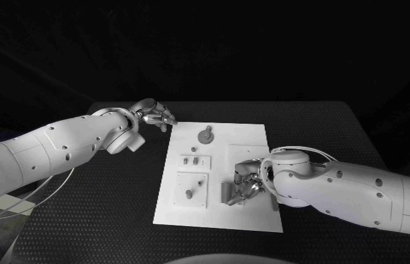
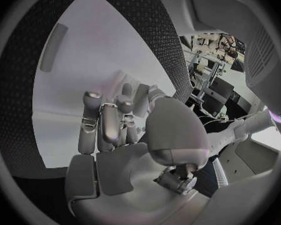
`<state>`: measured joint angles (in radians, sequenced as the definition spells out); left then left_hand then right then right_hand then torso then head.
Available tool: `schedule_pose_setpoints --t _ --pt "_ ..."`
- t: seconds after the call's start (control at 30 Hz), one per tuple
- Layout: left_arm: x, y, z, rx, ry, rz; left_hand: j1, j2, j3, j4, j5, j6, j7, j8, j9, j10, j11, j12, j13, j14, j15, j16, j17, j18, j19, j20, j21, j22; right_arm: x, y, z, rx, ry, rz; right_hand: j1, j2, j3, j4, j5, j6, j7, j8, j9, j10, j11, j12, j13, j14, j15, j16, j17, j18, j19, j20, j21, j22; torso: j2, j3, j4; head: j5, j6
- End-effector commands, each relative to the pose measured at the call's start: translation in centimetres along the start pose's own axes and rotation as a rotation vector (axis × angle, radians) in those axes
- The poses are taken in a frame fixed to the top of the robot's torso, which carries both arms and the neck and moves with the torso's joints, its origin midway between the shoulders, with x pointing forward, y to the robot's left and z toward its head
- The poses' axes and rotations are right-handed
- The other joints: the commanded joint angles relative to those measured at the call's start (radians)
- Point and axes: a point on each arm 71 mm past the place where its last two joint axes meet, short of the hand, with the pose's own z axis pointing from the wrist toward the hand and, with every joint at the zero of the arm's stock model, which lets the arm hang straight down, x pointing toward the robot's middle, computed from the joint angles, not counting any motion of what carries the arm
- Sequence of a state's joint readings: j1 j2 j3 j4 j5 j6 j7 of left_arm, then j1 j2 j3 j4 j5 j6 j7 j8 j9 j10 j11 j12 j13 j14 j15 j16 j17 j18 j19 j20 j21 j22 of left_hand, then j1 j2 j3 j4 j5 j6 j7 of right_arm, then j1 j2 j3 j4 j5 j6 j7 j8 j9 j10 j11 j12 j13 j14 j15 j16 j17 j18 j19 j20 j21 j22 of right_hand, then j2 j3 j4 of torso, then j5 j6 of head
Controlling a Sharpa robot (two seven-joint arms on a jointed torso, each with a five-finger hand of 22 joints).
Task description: Assemble the parts on the task board
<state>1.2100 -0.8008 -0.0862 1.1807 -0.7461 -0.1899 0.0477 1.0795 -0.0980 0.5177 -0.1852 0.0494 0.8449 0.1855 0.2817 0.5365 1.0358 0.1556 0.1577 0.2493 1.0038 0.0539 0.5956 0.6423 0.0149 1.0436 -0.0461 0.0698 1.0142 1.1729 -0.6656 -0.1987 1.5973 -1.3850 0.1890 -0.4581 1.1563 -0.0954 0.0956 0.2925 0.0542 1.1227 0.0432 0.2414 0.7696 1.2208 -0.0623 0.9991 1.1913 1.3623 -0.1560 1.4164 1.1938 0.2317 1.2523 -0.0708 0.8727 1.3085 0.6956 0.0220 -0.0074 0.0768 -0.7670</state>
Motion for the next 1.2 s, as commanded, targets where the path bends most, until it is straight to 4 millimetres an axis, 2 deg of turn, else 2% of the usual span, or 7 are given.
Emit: schedule_pose_setpoints --t 0.03,0.43,0.87,1.2 --pt "0.1 -0.1 0.0 0.007 0.013 0.000 -0.004 0.000 -0.003 0.002 0.003 -0.001 -0.002 0.005 -0.001 -0.008 -0.002 0.005 -0.001 0.005 0.002 -0.005 0.001 0.019 -0.001 0.003 0.002 -0.001 0.0 -0.2 -0.1 0.010 -0.016 -0.005 -0.012 -0.001 0.004 0.000 -0.002 0.000 0.006 -0.005 -0.002 0.003 0.001 -0.005 0.001 -0.001 -0.009 -0.001 0.001 0.030 0.005 -0.002 -0.006 0.013 0.000 -0.0001 0.0002 -0.001 0.001" --pt "0.1 -0.2 0.0 0.008 0.013 0.000 -0.004 0.000 -0.003 0.002 0.003 -0.001 -0.002 0.005 -0.002 -0.008 -0.002 0.005 -0.001 0.005 0.002 -0.006 0.002 0.019 -0.001 0.003 0.001 -0.001 -2.0 0.1 -1.2 -0.004 -0.094 0.001 -0.024 -0.004 0.007 0.000 -0.001 0.000 0.005 -0.006 -0.002 0.003 0.000 -0.006 0.002 0.000 -0.009 0.000 0.002 0.030 0.006 -0.003 -0.007 0.013 0.000 -0.0006 -0.0010 -0.004 0.005" --pt "0.1 -0.1 0.0 0.007 0.013 0.000 -0.004 0.000 -0.003 0.002 0.003 -0.001 -0.003 0.005 -0.002 -0.008 -0.003 0.005 -0.001 0.005 0.001 -0.007 0.003 0.019 -0.001 0.003 0.001 -0.001 -1.6 0.9 -1.2 -0.022 -0.047 -0.037 -0.003 -0.018 0.015 -0.005 -0.002 0.000 0.005 -0.005 -0.002 0.004 0.000 -0.005 0.003 0.000 -0.010 0.001 0.003 0.030 0.007 -0.006 -0.007 0.014 0.000 -0.0007 -0.0002 -0.005 0.004" --pt "0.1 -0.2 0.0 0.007 0.014 0.000 -0.004 0.000 -0.003 0.002 0.003 -0.001 -0.003 0.006 -0.002 -0.008 -0.003 0.005 -0.002 0.006 0.001 -0.007 0.004 0.019 -0.001 0.003 0.002 -0.001 -1.2 1.2 -0.8 -0.018 -0.027 -0.086 0.011 -0.014 0.015 -0.004 -0.002 0.002 0.005 -0.005 -0.001 0.005 0.000 -0.005 0.004 0.001 -0.010 0.002 0.005 0.030 0.007 -0.005 -0.006 0.015 0.000 -0.0005 0.0002 -0.003 0.004"
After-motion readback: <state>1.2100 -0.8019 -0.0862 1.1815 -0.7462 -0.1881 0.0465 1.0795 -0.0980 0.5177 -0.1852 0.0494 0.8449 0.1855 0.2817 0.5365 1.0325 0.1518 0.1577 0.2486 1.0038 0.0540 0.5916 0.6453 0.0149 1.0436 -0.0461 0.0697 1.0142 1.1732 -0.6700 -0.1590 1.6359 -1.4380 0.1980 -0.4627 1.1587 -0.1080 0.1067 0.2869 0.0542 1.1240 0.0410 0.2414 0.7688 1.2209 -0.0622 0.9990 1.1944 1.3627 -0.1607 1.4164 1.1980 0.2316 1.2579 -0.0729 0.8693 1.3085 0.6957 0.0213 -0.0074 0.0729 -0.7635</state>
